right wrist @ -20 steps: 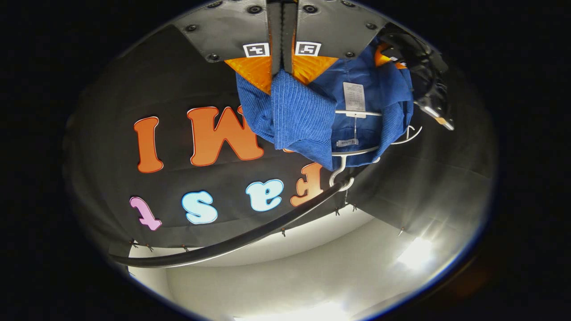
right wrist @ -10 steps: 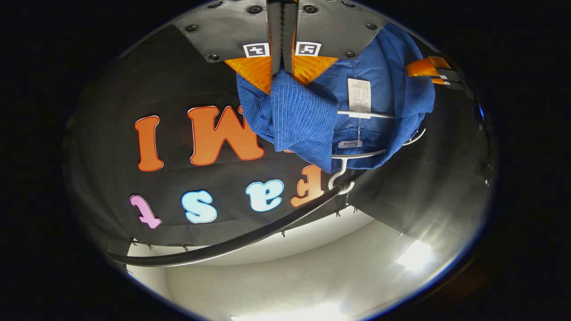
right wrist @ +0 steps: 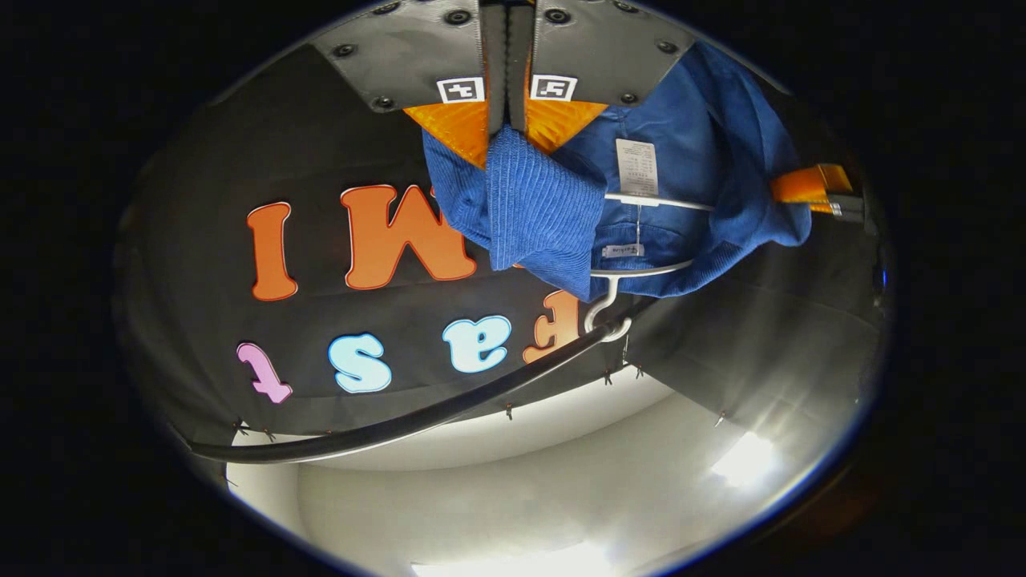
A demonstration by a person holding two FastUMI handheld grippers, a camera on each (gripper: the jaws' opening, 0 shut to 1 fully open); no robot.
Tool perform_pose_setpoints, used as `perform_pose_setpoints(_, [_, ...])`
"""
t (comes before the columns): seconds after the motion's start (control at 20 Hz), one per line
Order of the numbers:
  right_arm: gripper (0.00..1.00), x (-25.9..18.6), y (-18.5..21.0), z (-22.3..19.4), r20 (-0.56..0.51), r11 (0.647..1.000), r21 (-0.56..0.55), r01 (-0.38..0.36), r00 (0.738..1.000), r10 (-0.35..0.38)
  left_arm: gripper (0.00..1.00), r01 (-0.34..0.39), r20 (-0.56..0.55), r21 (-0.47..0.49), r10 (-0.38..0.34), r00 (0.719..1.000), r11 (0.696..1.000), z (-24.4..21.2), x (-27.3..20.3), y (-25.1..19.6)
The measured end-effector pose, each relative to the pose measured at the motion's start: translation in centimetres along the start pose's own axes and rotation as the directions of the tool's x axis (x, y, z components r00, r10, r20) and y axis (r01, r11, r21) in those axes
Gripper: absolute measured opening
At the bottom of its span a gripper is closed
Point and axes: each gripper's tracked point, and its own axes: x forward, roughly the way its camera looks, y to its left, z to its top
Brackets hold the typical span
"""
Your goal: Grasp the clothes on the hanger with both hands and then place them into the laundry hamper below.
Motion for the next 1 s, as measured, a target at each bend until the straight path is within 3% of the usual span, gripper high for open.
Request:
perform_pose_setpoints(0.25, [0.08,-0.2,0.3,0.8,0.026,1.000,-0.017,0.007,1.000,-0.006,0.00,-0.130,0.111,-0.004,0.130,0.985,0.991,7.9,2.7,6.2])
perform_pose_setpoints(0.45, [0.08,-0.1,1.1,1.1,0.043,1.000,-0.001,-0.001,0.999,0.001,0.00,-0.180,0.131,0.057,0.171,0.977,0.982,11.3,6.5,10.8])
perform_pose_setpoints(0.6, [0.08,-0.5,1.4,1.0,0.043,1.000,0.017,-0.011,0.999,0.011,0.00,-0.170,0.129,0.064,0.160,0.979,0.983,12.8,8.7,12.5])
perform_pose_setpoints(0.8, [0.08,-1.0,1.2,0.8,0.045,0.999,0.041,-0.013,0.999,0.011,0.00,-0.194,0.085,0.107,0.185,0.979,0.975,10.5,11.7,15.7])
perform_pose_setpoints(1.0, [0.08,-1.4,0.4,1.0,0.051,0.999,0.047,0.011,0.999,-0.013,0.00,-0.193,-0.023,0.017,0.193,0.981,0.981,4.2,12.9,16.8])
